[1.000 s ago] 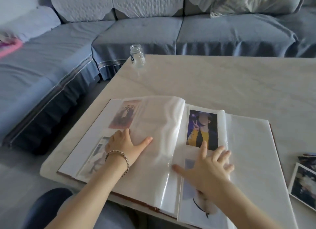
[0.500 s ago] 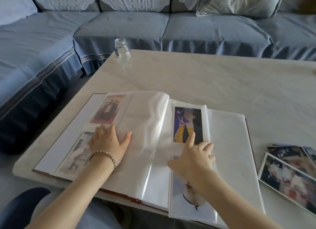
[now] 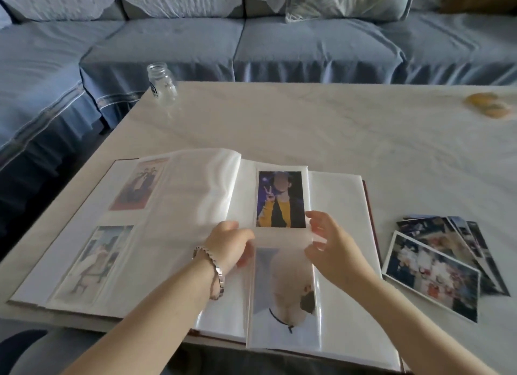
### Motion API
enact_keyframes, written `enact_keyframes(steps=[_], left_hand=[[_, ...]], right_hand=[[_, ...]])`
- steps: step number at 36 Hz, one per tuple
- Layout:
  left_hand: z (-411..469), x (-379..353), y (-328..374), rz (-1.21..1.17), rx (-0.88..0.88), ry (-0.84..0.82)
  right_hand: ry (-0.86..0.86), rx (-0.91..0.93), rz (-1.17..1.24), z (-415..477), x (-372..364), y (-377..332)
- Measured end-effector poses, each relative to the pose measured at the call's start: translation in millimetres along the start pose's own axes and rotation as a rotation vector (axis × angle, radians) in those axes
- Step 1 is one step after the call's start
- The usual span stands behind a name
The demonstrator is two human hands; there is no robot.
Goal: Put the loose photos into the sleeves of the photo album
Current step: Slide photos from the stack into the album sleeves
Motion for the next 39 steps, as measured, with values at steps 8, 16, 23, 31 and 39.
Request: enact_keyframes(steps=[8,16,23,31,39], left_hand=[[-12.0,-34.8,31.5,0.051,-0.329,-0.152],[-18.4,-41.8,48.6,0.219,-0.538,-0.328],[6.6,80.4,23.7,0.715,-0.467,0.189],[18.7,182.7,-32.8,0.958,0.139,0.253],[23.5,201.8,-25.5,0.938,0.226,0.307]], right_hand=[[0.012,-0.059,0.361,-2.2,22.7,-6.3],[0.434,0.105,-0.196,-33.3,61.6,-38.9],[0.202,0.337,-0.373,-29.9,4.4,-66.2],[-0.043,0.508,-0.563,-18.1,-95.0,-113.6],[-0.084,0.471,-0.714,0.3,-120.9,-103.0]])
Point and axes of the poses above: each hand's wrist, its own z-axis towards the middle knuckle, its own x-axis out of the back of the hand, y = z × x, the point moved 5 cm from there along z, towards the middle knuckle, and after that the axes turned 13 degrees about -x, right-handed, at the moved point
